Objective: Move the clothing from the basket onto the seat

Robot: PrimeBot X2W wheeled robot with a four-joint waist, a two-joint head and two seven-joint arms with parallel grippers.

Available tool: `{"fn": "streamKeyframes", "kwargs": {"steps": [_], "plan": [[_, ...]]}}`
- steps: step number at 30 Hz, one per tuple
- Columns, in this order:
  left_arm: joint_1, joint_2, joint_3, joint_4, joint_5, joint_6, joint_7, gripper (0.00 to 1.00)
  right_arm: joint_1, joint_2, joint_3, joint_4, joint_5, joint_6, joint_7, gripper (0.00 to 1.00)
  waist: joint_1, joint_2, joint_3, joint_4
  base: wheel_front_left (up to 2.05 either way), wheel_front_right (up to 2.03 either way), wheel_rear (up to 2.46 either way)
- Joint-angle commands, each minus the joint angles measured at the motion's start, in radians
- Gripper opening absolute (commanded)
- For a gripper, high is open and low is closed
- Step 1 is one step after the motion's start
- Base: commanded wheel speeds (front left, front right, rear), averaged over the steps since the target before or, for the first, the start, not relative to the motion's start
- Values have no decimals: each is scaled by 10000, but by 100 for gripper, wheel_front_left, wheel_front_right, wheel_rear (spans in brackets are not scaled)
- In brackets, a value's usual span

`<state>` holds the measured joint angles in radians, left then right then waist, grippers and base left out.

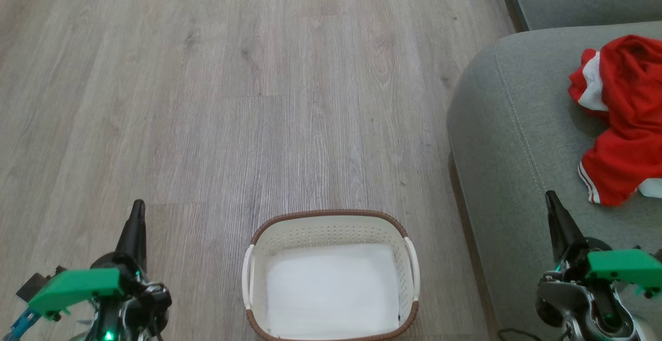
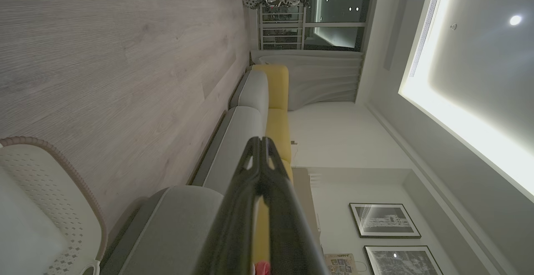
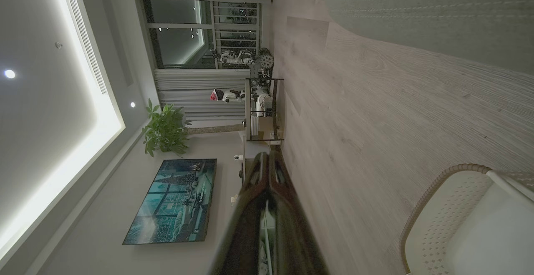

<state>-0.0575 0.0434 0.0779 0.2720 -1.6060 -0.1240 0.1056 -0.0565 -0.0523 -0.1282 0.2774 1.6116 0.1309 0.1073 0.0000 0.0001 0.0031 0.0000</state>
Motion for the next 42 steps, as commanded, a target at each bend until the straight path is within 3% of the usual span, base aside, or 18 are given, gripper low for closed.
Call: {"fn": "streamKeyframes", "kwargs": {"steps": [1,42], "plan": [[-508,68,367,-267,-19,-67,83,0,-514,6,153,-326,-23,-2,52,0,0,-1,0,0,0,0,0],[-507,68,362,-268,-23,-67,80,0,-515,13,143,-325,-31,-2,60,0,0,-1,0,0,0,0,0]]}}
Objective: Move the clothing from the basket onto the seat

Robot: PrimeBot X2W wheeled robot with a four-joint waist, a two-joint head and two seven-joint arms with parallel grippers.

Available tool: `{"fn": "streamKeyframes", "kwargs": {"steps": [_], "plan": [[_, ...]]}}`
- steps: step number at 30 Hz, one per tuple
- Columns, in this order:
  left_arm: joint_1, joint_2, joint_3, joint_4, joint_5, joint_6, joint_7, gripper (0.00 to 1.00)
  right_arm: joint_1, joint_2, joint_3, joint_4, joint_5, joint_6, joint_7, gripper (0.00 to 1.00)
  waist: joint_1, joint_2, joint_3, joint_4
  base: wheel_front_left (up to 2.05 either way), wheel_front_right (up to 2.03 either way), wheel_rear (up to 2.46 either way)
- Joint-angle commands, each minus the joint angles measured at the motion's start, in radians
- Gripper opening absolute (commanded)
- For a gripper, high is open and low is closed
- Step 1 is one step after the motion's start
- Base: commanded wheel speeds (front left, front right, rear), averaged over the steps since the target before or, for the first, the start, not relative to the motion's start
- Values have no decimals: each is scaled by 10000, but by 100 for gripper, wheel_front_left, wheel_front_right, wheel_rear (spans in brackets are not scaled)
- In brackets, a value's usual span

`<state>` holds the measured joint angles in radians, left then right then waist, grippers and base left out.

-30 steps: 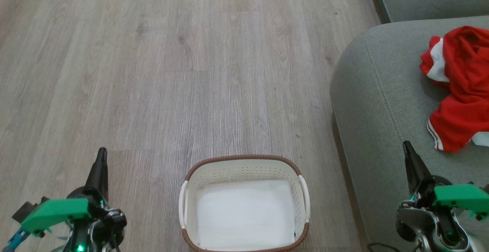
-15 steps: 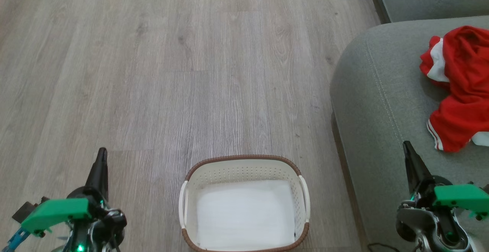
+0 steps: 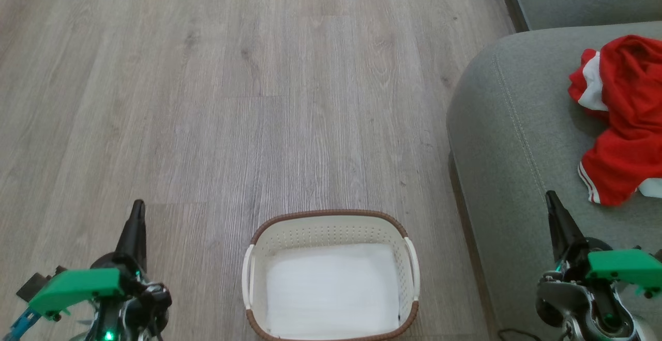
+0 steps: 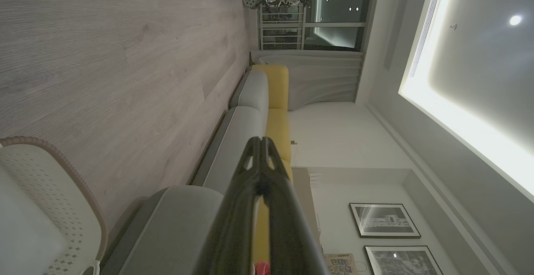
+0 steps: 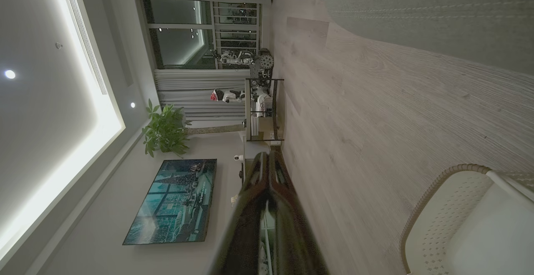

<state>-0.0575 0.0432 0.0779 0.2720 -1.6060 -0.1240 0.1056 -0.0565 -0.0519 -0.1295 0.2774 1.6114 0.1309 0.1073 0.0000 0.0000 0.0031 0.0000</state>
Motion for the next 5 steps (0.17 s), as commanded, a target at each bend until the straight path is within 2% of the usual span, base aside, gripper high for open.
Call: {"fn": "streamKeyframes", "kwargs": {"steps": [1,5], "plan": [[-507,70,362,-268,-23,-67,80,0,-515,9,156,-325,-29,-2,60,0,0,0,0,0,0,0,0],[-507,70,362,-268,-23,-67,79,0,-515,10,155,-325,-30,-2,61,0,0,0,0,0,0,0,0]]}}
